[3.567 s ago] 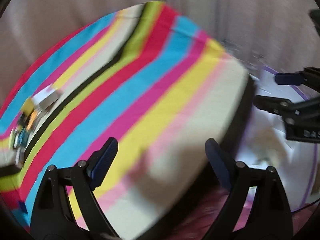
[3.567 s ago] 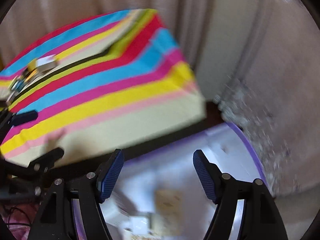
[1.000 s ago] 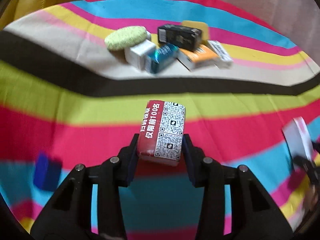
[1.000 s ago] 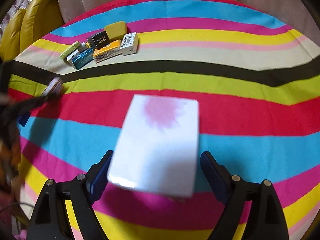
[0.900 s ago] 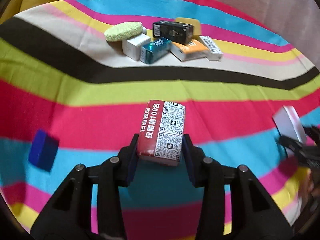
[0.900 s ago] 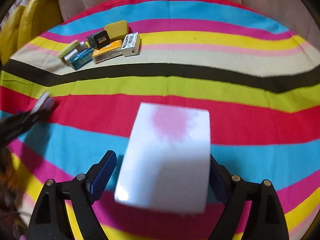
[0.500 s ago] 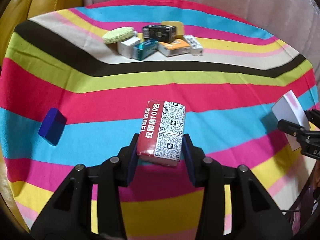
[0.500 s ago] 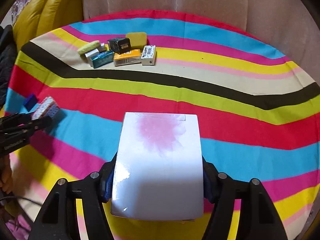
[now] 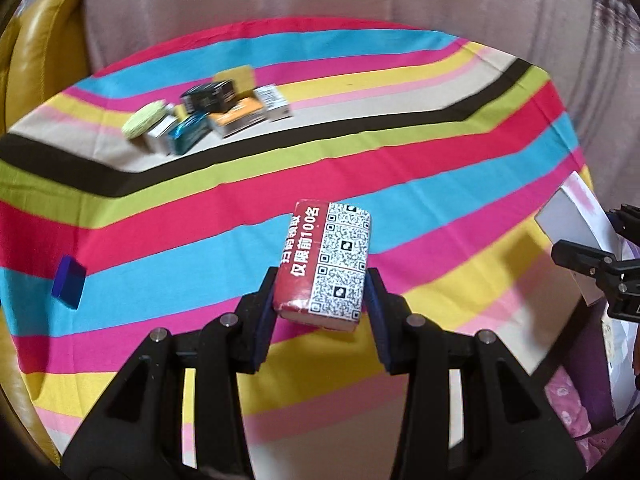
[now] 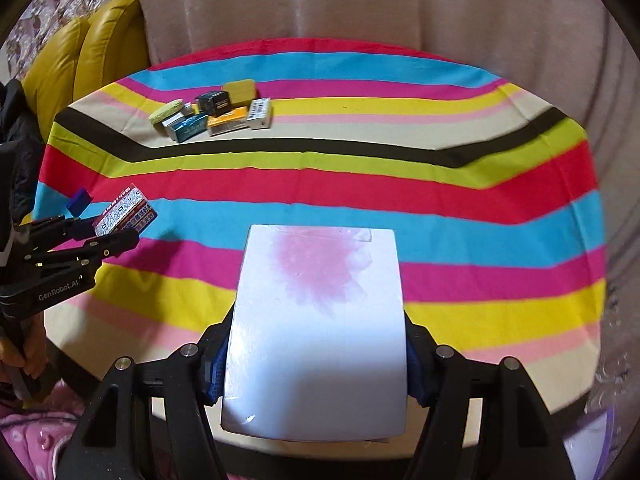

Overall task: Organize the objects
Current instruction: 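Carry both held boxes over the storage box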

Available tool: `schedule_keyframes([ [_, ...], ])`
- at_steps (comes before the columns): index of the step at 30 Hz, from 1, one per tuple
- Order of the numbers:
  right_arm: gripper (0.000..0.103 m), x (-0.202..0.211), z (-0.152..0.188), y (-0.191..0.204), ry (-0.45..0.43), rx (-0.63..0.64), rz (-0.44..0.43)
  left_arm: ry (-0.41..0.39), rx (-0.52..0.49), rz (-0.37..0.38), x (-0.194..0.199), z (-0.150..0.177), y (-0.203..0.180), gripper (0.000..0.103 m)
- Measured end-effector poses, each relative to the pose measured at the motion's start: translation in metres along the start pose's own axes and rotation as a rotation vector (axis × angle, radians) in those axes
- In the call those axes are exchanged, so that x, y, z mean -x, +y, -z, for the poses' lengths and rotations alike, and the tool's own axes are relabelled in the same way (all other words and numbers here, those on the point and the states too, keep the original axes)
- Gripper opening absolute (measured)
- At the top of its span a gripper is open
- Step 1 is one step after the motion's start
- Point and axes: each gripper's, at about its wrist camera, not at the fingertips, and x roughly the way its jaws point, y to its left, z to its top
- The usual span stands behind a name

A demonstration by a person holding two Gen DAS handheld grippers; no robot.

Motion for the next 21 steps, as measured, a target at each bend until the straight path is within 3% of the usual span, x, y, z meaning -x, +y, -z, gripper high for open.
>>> schedule_keyframes([
  [21, 0.067, 0.088, 0.074, -0.111, -0.054, -0.230, 0.154, -0.020, -0.373, 0.131, 0.030, -0.024, -0.164, 0.046],
])
